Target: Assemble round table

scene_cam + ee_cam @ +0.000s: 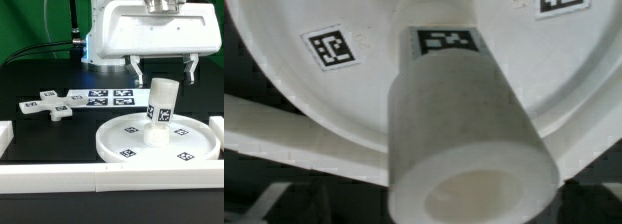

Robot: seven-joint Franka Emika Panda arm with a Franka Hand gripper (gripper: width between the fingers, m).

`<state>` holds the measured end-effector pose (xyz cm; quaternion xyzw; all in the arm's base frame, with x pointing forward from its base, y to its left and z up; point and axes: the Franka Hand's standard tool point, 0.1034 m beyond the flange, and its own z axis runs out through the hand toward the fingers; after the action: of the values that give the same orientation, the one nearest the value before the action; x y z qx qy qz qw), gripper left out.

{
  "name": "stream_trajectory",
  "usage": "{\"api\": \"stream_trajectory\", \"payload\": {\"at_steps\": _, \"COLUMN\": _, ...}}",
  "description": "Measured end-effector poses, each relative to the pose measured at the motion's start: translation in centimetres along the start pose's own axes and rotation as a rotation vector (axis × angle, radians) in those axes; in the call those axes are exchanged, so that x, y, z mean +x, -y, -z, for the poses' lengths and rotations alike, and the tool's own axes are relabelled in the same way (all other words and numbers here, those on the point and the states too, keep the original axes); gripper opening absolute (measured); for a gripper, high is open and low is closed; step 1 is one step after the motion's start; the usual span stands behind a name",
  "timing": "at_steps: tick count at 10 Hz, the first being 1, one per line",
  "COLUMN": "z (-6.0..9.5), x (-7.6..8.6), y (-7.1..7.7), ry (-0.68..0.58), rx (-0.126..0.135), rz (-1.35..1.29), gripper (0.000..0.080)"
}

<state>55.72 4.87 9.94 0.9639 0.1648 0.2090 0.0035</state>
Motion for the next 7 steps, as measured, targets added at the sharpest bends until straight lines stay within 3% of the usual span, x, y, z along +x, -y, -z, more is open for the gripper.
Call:
{"api": "stream_trajectory", "payload": {"at_steps": 1, "z": -0.1, "x": -0.2, "y": 1.0, "ry": 0.101, "rx": 0.043, "rz": 0.012, "gripper": 0.0649}}
{"api": "stream_trajectory", "payload": {"at_steps": 2, "z": 0.2, "x": 0.5, "y": 1.1, "ry": 0.159, "rx": 0.066, "rz": 0.019, "gripper": 0.0649}}
{"api": "stream_trajectory", "payload": {"at_steps": 4, "z": 0.3, "x": 0.4, "y": 1.1, "ry": 0.284, "rx": 0.111, "rz": 0.007, "gripper": 0.0649}}
{"api": "stream_trajectory", "payload": {"at_steps": 6, "z": 0.4, "x": 0.4, "y": 1.9, "ry": 0.411, "rx": 0.146, "rz": 0.003, "gripper": 0.0649}}
{"api": "stream_trajectory", "payload": {"at_steps": 7, "z": 0.2, "x": 0.7, "y": 1.6, "ry": 0.403, "rx": 0.148, "rz": 0.04, "gripper": 0.0649}}
